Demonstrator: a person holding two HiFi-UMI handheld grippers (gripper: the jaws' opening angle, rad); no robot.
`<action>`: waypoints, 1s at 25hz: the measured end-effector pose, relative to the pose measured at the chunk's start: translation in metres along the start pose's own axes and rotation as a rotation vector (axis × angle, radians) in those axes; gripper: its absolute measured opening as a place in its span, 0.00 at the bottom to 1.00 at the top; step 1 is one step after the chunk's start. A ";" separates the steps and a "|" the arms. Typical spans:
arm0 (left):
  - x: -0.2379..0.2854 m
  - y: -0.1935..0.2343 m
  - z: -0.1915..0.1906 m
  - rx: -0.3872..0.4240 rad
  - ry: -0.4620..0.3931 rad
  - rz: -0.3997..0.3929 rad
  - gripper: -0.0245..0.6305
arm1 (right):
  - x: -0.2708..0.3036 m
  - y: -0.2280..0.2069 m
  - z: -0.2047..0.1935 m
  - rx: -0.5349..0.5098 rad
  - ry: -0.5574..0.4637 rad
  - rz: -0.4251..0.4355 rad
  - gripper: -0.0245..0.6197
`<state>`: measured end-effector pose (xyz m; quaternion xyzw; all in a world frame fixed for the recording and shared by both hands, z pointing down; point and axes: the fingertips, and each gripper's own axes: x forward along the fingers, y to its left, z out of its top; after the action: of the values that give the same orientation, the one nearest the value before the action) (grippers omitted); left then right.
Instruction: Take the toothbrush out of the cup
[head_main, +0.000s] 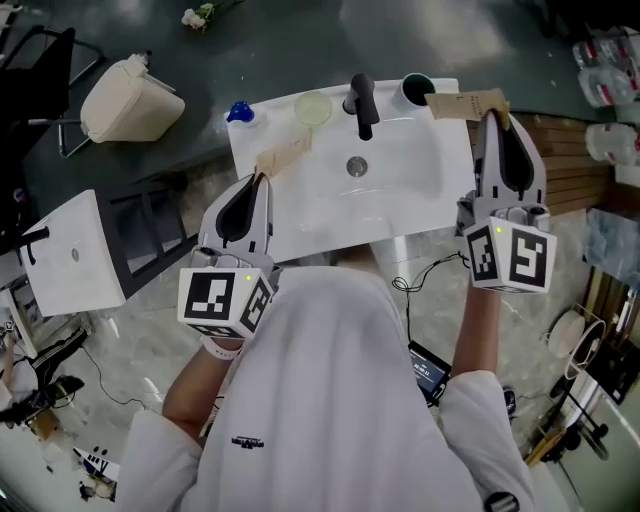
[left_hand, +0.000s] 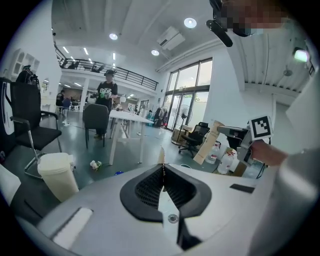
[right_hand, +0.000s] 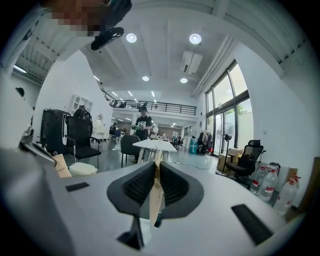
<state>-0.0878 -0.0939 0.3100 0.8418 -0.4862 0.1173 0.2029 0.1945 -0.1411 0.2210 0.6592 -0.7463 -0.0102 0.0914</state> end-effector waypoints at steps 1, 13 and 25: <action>-0.003 0.001 0.001 0.002 -0.006 -0.001 0.05 | -0.005 0.003 0.001 0.001 0.003 -0.001 0.08; -0.037 0.003 0.006 0.013 -0.047 0.005 0.04 | -0.065 0.052 -0.022 0.103 0.065 0.021 0.08; -0.061 -0.007 0.005 0.033 -0.049 -0.038 0.05 | -0.088 0.090 -0.043 0.134 0.101 0.087 0.08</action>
<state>-0.1123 -0.0457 0.2797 0.8568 -0.4730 0.1008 0.1790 0.1230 -0.0384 0.2643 0.6306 -0.7676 0.0768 0.0848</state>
